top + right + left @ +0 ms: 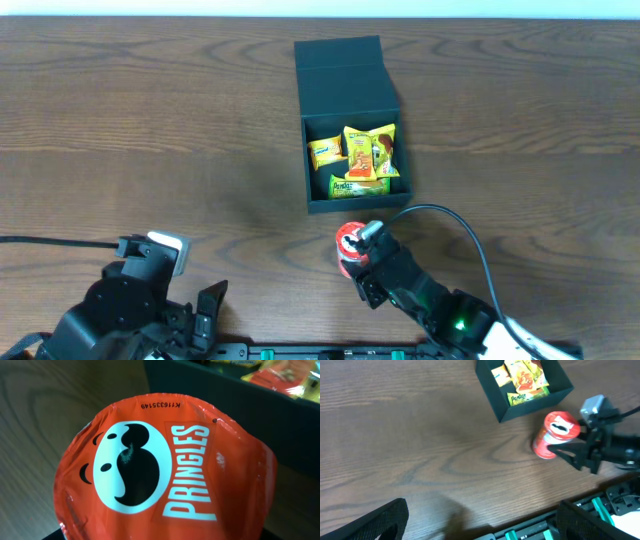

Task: Pack container
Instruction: 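Carry the Pringles can with the right gripper into the box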

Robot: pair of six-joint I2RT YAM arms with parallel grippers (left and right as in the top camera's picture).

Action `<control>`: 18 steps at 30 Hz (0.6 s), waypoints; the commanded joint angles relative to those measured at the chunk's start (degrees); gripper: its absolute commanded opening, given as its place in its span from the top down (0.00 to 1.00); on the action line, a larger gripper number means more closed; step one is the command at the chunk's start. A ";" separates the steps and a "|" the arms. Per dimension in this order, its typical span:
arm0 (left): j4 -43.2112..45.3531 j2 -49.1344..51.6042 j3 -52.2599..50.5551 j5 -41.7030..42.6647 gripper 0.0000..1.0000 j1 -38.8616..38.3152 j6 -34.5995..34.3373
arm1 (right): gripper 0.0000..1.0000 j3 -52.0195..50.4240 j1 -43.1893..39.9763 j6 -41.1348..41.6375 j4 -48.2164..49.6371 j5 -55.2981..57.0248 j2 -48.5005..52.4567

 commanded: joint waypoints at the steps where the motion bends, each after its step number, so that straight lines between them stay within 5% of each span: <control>1: 0.17 -0.24 -1.29 -0.98 0.04 0.24 1.53 | 0.48 6.82 0.66 1.20 -5.90 2.69 -2.58; 8: 1.05 -0.24 -2.45 -0.98 0.04 0.24 2.80 | 0.48 17.94 0.59 1.27 -17.59 3.43 -0.46; 18: 1.05 -0.24 -2.60 -0.98 0.04 0.24 2.73 | 0.48 30.99 -7.93 1.09 -20.35 3.08 8.50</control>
